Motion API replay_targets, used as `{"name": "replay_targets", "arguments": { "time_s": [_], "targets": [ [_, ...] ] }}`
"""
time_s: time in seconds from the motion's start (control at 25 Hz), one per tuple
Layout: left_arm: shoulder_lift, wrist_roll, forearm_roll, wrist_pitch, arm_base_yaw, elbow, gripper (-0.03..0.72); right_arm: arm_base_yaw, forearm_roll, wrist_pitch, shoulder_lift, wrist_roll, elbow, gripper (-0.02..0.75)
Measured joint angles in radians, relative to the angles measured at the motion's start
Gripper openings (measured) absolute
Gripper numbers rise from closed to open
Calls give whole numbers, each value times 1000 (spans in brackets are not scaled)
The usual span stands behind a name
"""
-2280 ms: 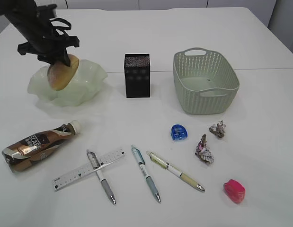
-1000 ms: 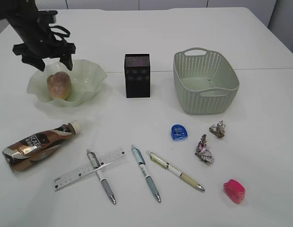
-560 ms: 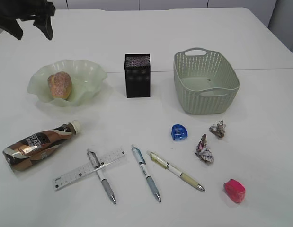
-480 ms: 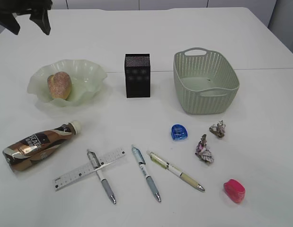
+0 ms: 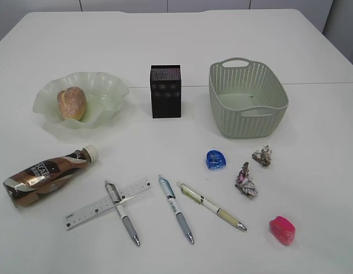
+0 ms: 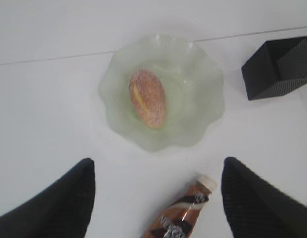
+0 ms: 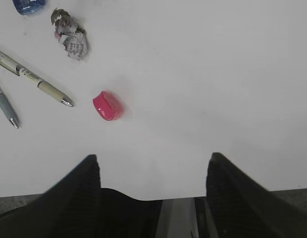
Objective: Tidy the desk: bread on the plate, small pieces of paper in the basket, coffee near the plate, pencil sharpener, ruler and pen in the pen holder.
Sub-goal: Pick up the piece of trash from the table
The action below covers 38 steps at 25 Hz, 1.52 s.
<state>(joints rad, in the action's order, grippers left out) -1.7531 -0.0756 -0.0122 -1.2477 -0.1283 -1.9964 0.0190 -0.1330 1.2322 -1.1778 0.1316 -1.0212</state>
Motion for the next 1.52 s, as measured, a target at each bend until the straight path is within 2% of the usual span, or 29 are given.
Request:
{"name": "replay_targets", "arguments": {
  "time_s": [0.12,0.28,0.48,0.72,1.04,1.2,1.4,1.52],
  "targets": [
    [165,1,-50,-4,0,167,568,0,-11,0,0,-32,0,522],
    [411,1,-70,-7,0,368,566,0,-83,-11,0,-88,0,522],
    [672,-3,-79,-19,0,519,561,0,-92,-32,-25,-115,0,522],
    [853,-37,-127,-23,0,545,559,0,-105,-54,-141,-132,0,522],
    [890,-41,-132,-25,0,546,559,0,-140,-130,-260,-180,0,522],
    [894,-43,-125,-23,0,547,559,0,-145,-224,-286,-198,-2,522],
    [897,-43,-121,-23,0,547,559,0,-166,-343,-329,-318,-4,522],
    [897,-43,-121,-23,0,547,559,-26,-167,-427,-352,-329,-4,522]
  ]
}}
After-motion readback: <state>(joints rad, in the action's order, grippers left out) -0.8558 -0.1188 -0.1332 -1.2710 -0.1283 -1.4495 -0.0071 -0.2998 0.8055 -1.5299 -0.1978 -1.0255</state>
